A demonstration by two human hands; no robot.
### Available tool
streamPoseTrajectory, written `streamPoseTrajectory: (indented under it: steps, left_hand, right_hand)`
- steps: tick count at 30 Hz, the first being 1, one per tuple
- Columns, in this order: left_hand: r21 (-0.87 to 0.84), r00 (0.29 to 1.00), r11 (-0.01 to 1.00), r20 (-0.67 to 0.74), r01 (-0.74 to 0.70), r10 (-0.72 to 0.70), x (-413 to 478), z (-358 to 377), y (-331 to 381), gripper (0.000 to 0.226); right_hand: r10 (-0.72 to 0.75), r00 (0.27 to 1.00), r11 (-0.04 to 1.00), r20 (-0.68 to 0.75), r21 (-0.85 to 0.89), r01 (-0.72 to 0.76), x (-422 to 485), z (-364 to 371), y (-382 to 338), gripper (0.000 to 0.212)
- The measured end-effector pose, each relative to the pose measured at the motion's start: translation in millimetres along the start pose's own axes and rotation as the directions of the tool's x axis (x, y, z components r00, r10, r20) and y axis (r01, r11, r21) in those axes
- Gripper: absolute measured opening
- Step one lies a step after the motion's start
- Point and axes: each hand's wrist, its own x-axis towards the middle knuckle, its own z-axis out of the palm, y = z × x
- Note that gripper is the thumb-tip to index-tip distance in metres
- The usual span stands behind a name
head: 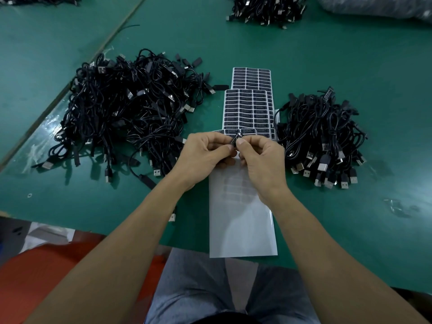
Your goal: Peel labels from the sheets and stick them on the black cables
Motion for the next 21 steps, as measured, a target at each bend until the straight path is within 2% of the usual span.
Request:
streamPoseTrajectory:
  steps: [9, 14, 21]
  left_hand:
    - [0.042, 1.000, 0.999, -0.016, -0.003, 0.003, -1.3, 2.6, 0.8, 0.013]
    - [0.033, 1.000, 0.999, -0.016, -0.017, 0.017, -1.9, 0.9, 1.0, 0.015]
    - [0.053, 1.000, 0.998, 0.003, -0.024, 0.024, -1.7, 0.0, -0.6, 0.013]
  right_hand:
    - [-0.034, 0.998, 0.999, -0.061, 0.024, 0.036, 0.1, 1.8, 3.4, 0.009]
    - [0.012, 0.994, 1.000, -0.108, 0.018, -0.011, 2.5, 0.6, 5.7, 0.031]
    - [-0.022, 1.000, 0.999, -0.011, 0.032, 0.022, 3.3, 2.3, 3.2, 0.006]
